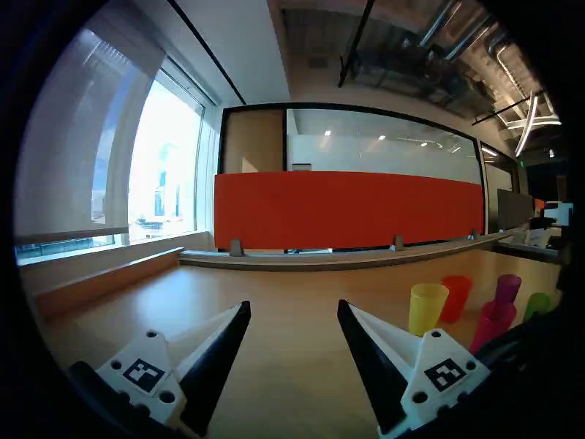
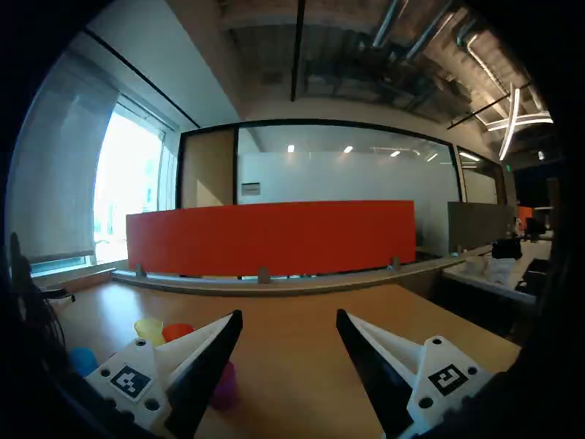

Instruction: Pour water

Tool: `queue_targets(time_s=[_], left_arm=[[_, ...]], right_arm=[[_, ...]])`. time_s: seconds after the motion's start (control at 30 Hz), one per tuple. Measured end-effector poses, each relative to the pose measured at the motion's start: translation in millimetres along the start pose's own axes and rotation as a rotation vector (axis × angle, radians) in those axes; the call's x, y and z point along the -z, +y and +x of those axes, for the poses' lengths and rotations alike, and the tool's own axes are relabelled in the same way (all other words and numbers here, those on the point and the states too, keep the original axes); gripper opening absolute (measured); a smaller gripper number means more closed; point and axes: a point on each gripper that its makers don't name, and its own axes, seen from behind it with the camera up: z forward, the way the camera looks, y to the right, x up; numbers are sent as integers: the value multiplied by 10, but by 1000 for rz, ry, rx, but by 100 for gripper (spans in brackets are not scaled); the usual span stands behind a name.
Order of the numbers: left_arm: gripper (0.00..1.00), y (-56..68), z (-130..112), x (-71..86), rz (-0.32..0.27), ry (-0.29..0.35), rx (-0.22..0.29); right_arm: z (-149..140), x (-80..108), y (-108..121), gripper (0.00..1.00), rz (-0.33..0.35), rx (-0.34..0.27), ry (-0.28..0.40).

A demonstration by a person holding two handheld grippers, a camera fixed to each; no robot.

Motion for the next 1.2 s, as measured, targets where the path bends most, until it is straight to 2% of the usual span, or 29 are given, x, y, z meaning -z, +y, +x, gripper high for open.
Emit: queue_targets(time_s=[0.43, 0.5, 0.7, 1.0, 1.2], left_arm=[[88, -3, -20, 6, -1, -3, 0], [90, -6, -21, 6, -1, -3, 0], [90, -7, -15, 6, 0, -4, -1], [90, -6, -15, 21, 0, -4, -1], [90, -7, -17, 37, 0, -4, -1]], right_arm=[[19, 37, 58, 99, -4, -1, 6], [21, 43, 70, 99, -4, 2, 8], [62, 57, 99, 99, -11, 24, 40], [87, -6, 163, 99, -26, 48, 90], [-32, -76, 69, 99, 1, 54, 108]])
